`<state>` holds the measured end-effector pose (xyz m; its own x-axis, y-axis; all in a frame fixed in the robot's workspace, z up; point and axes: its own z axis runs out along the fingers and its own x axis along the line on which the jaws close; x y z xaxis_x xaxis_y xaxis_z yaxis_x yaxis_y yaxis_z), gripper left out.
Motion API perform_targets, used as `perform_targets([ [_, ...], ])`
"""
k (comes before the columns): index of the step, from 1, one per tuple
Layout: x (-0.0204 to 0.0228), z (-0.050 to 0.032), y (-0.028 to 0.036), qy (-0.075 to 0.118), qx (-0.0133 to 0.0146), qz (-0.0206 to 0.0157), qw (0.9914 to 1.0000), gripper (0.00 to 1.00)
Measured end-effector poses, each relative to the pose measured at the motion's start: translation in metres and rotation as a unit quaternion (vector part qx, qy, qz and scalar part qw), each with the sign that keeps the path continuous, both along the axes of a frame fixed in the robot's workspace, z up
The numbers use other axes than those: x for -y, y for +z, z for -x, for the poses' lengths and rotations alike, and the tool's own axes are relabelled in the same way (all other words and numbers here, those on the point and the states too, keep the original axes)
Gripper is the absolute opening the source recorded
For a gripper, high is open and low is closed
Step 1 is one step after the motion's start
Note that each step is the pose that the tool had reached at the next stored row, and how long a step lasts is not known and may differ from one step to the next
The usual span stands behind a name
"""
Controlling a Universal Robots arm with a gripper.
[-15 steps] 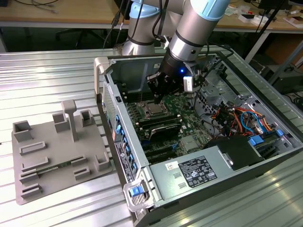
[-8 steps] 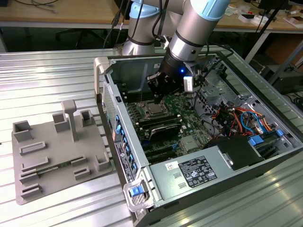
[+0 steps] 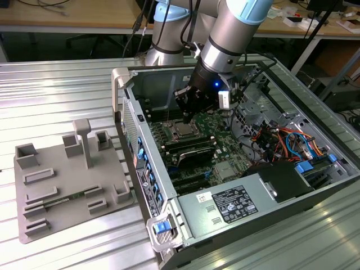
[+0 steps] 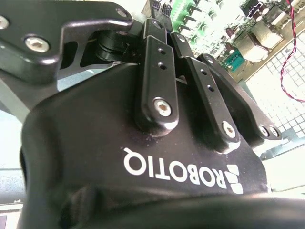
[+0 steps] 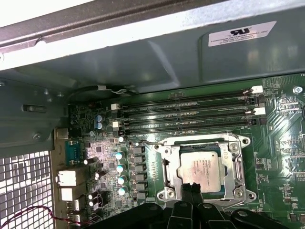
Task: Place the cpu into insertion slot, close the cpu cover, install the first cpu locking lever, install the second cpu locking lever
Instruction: 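Install the first cpu locking lever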
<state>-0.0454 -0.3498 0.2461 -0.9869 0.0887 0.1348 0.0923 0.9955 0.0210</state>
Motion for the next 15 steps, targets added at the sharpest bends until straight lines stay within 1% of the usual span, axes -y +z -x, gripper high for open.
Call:
perform_targets([
  [15,0.0,0.0,0.0,0.013,0.0,-0.0018,0.99991,0.11],
])
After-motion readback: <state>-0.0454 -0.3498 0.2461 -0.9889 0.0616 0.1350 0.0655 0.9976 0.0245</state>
